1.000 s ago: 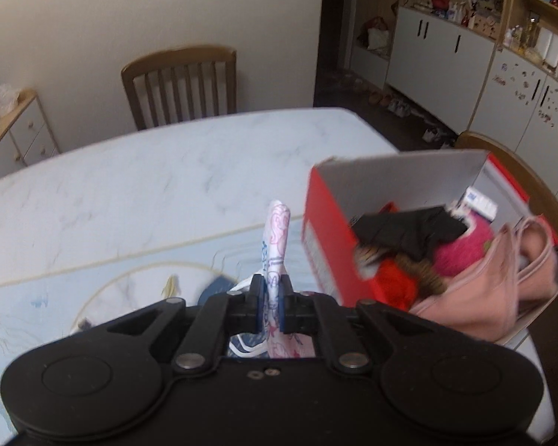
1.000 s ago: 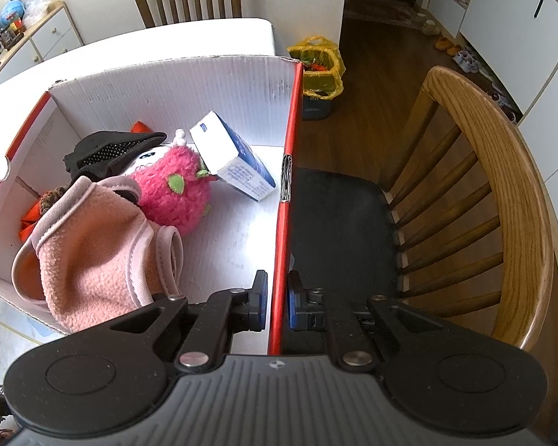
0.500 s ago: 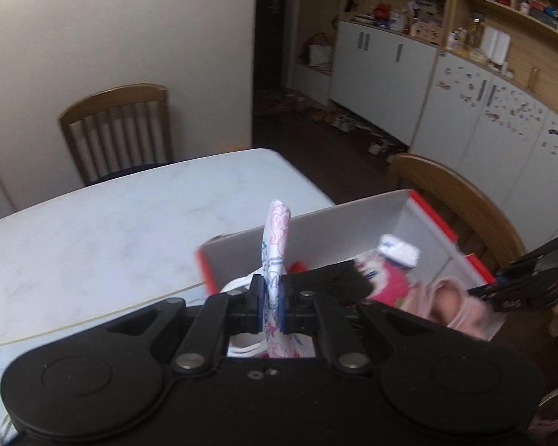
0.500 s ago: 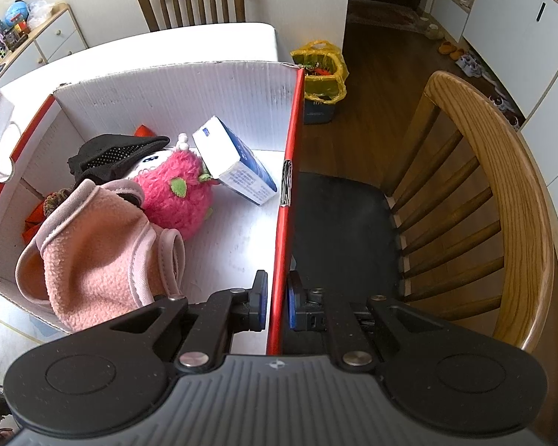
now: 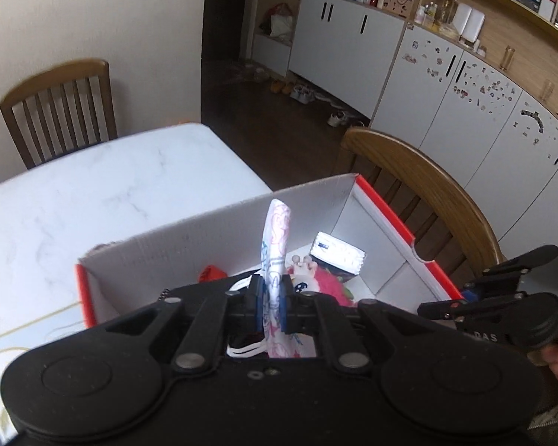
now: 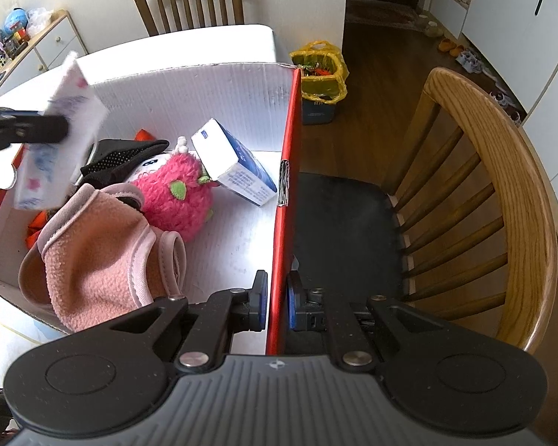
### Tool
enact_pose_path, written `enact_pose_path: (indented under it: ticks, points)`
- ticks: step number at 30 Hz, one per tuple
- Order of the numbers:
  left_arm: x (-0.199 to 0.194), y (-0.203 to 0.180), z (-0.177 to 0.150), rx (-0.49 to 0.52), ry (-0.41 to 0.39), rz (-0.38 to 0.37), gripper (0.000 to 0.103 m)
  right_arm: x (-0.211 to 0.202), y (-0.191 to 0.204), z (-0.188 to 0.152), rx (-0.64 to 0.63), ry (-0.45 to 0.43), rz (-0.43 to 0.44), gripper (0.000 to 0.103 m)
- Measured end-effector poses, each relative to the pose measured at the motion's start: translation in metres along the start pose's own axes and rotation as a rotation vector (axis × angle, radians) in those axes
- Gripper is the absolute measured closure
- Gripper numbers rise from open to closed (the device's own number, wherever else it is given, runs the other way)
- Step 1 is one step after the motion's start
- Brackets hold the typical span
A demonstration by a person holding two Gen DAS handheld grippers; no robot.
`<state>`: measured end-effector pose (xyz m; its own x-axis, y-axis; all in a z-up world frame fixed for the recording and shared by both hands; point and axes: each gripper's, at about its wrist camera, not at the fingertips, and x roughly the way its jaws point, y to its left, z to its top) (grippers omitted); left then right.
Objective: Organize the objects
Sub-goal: 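Carry the face mask with the left gripper into the box, then open the left gripper to release the mask and withdraw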
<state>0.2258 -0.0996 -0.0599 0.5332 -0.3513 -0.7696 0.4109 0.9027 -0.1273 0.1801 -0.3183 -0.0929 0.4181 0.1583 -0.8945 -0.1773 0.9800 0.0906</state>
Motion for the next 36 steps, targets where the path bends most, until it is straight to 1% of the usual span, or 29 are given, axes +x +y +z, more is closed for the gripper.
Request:
enact_pose_path:
  ticks: [4, 8, 13, 19, 22, 23, 25, 26, 28, 29, 32, 34, 36]
  points:
    - [0.016, 0.007, -0.002, -0.028, 0.029, 0.014, 0.096, 0.0, -0.001, 0.0, 0.002, 0.0, 0.004, 0.093]
    - [0.024, 0.01, -0.006, -0.026, 0.055, 0.028, 0.096, 0.0, -0.001, 0.0, 0.004, -0.001, 0.005, 0.093]
    - [0.031, 0.008, -0.009, 0.011, 0.081, 0.066, 0.09, 0.001, -0.001, 0.0, 0.006, 0.0, 0.008, 0.093]
    - [0.031, 0.009, -0.012, 0.023, 0.081, 0.086, 0.082, 0.001, -0.001, 0.0, 0.007, 0.0, 0.008, 0.093]
    - [0.029, 0.01, -0.013, 0.026, 0.079, 0.087, 0.08, 0.001, -0.001, 0.0, 0.008, 0.0, 0.007, 0.093]
    - [0.029, 0.01, -0.013, 0.028, 0.079, 0.091, 0.079, 0.001, -0.001, 0.0, 0.008, 0.0, 0.007, 0.093]
    - [0.027, 0.01, -0.013, 0.031, 0.077, 0.098, 0.071, 0.001, -0.001, 0.0, 0.01, 0.0, 0.008, 0.093]
    - [0.026, 0.011, -0.014, 0.03, 0.076, 0.1, 0.07, 0.001, 0.0, 0.0, 0.01, 0.0, 0.008, 0.093]
    - [0.024, 0.012, -0.014, 0.025, 0.074, 0.105, 0.063, 0.001, 0.0, 0.0, 0.009, 0.0, 0.007, 0.093]
    - [0.023, 0.013, -0.015, 0.024, 0.071, 0.108, 0.061, 0.001, -0.001, 0.0, 0.009, 0.0, 0.007, 0.093]
    - [0.019, 0.014, -0.016, 0.017, 0.06, 0.109, 0.054, 0.001, -0.001, 0.0, 0.009, 0.001, 0.007, 0.093]
    - [0.015, 0.015, -0.016, 0.009, 0.049, 0.113, 0.045, 0.001, -0.001, 0.0, 0.009, 0.0, 0.007, 0.093]
    - [0.011, 0.015, -0.017, 0.0, 0.035, 0.12, 0.041, 0.001, -0.001, 0.0, 0.008, 0.0, 0.006, 0.093]
